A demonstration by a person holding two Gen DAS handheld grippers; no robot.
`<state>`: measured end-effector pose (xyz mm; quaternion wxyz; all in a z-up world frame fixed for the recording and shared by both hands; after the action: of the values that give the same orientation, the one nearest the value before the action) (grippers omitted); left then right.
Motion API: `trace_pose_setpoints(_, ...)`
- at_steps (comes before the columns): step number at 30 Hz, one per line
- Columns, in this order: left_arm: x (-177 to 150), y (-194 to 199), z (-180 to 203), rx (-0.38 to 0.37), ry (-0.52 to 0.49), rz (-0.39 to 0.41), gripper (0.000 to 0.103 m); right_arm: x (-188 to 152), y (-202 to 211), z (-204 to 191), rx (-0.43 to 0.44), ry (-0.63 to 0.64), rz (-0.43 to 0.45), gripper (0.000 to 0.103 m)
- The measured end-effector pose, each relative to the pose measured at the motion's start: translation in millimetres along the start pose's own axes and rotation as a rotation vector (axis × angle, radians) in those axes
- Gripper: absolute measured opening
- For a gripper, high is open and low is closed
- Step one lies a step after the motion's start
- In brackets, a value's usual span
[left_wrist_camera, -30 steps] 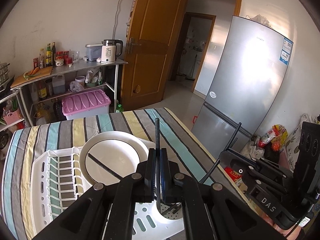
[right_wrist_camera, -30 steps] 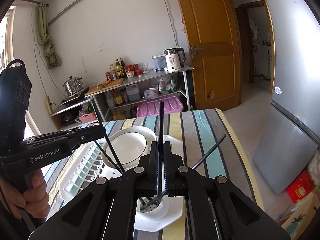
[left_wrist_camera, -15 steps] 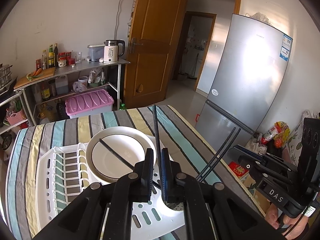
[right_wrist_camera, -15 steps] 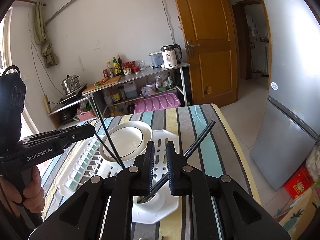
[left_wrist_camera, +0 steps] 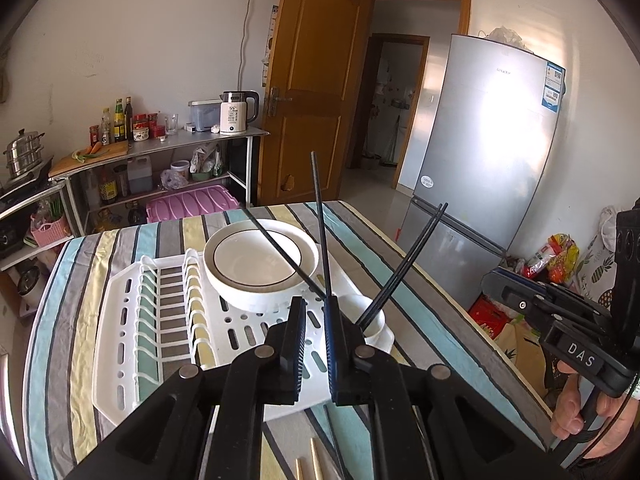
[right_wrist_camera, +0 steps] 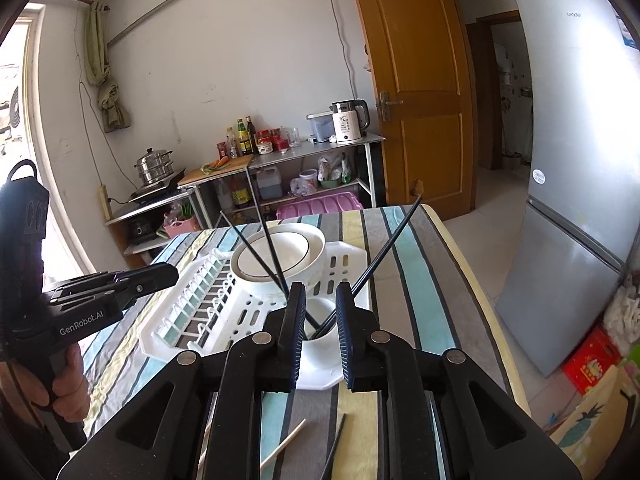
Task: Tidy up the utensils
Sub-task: 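Insert the chopsticks into the white cup and open both tools, then pull both tools back from the cup toward the chopsticks on the cloth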
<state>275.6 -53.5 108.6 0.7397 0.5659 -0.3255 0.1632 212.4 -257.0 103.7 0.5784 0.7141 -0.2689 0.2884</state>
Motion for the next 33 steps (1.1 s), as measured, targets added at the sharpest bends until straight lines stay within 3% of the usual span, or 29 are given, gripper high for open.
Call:
trace_pose_setpoints(11, -85.4, 58.2, 9.0, 0.032, -0.006, 0.056, 0.008, -63.9, 35.7, -28.6, 0.010, 0.012, 0.011, 0.017)
trace_pose_setpoints(19, -135.6, 79.9, 9.2, 0.049, -0.012, 0.045, 0.013, -101.9, 46.4, -38.2, 0.020, 0.012, -0.017, 0.018)
trace_pose_setpoints(23, -155.6, 87.3, 6.3, 0.048, 0.000, 0.039, 0.018, -118.1, 49.9, -36.6, 0.033, -0.004, -0.027, 0.022)
trace_pose_setpoints(33, -183.3, 96.8, -3.3, 0.046, 0.047, 0.030, 0.019, -141.1, 48.2, -28.8, 0.020, -0.030, -0.064, 0.024)
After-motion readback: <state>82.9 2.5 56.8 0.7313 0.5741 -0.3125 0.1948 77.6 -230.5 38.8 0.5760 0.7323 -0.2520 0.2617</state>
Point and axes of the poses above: each gripper's, at about its wrist camera, not at the fingertips, and y roughly against the way its jaws point, z to its right, x to its top, the point moved 1 cm from there along -y, roughly the way its jaws point, and after that the axes turned 13 degrees about -z, right-handed, at the moved point
